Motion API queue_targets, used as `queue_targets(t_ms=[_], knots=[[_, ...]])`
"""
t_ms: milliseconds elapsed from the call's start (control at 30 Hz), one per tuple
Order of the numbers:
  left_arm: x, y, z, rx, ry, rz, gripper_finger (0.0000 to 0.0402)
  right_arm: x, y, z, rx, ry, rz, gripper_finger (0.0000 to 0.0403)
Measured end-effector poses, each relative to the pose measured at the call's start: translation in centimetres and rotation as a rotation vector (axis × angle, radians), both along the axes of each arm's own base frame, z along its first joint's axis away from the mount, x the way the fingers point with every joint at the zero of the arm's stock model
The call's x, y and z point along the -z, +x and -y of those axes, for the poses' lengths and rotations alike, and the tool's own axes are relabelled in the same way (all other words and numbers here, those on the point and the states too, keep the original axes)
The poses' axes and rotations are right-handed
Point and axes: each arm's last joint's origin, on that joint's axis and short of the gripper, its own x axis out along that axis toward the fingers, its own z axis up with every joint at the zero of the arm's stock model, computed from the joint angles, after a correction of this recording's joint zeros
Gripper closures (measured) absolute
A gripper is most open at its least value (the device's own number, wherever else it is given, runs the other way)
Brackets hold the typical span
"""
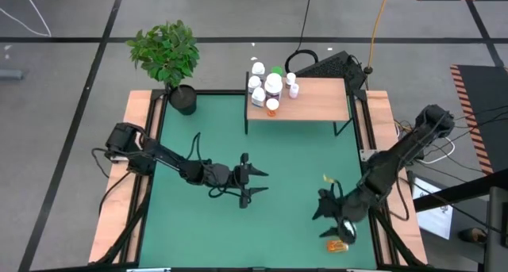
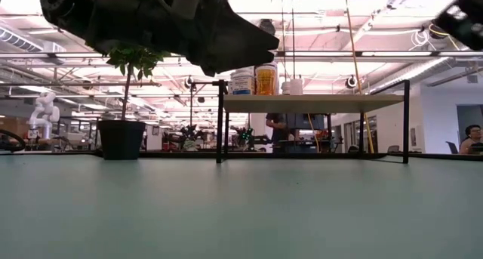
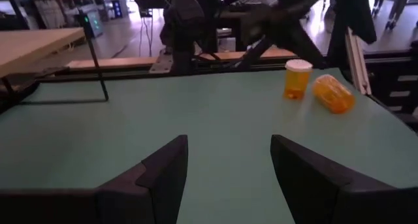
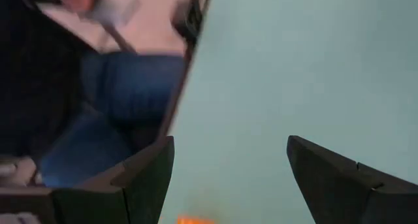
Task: Pick and place medicine bottles onto shelf by color
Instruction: Put the top orange pill bottle on the shelf
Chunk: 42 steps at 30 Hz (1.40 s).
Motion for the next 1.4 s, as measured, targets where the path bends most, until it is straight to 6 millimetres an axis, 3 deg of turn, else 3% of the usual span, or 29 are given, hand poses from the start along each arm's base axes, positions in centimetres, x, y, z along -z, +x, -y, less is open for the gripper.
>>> queue_targets(t_ms=[233,467,700,933,1400], knots=[[-0.2,0.2,-0.4,-0.001,0.054,0.031,0.0181,3.0,-0.5,-1.8,0.02,-0.053,-0.177,0.0112],[-0.6,0.5,-1.2,-0.004,0.073,0.061,0.0181,0.9,0.1,-3.7,-0.033,-0.173,-0.278,0.0125],[-1.0,0.9,-1.8,-0.004,0.069,0.07,0.0181,-1.2,-1.5,-4.4,0.014,-0.36,-0.528,0.0126],[-0.9,0.9,-1.8,0.002,0.069,0.058,0.0181,-0.2,-3.0,-5.2,0.045,-0.377,-0.689,0.0126],[-0.9,0.9,-1.8,0.001,0.06,0.057,0.0181,1.9,-3.5,-5.6,0.045,-0.456,-0.738,0.0126]])
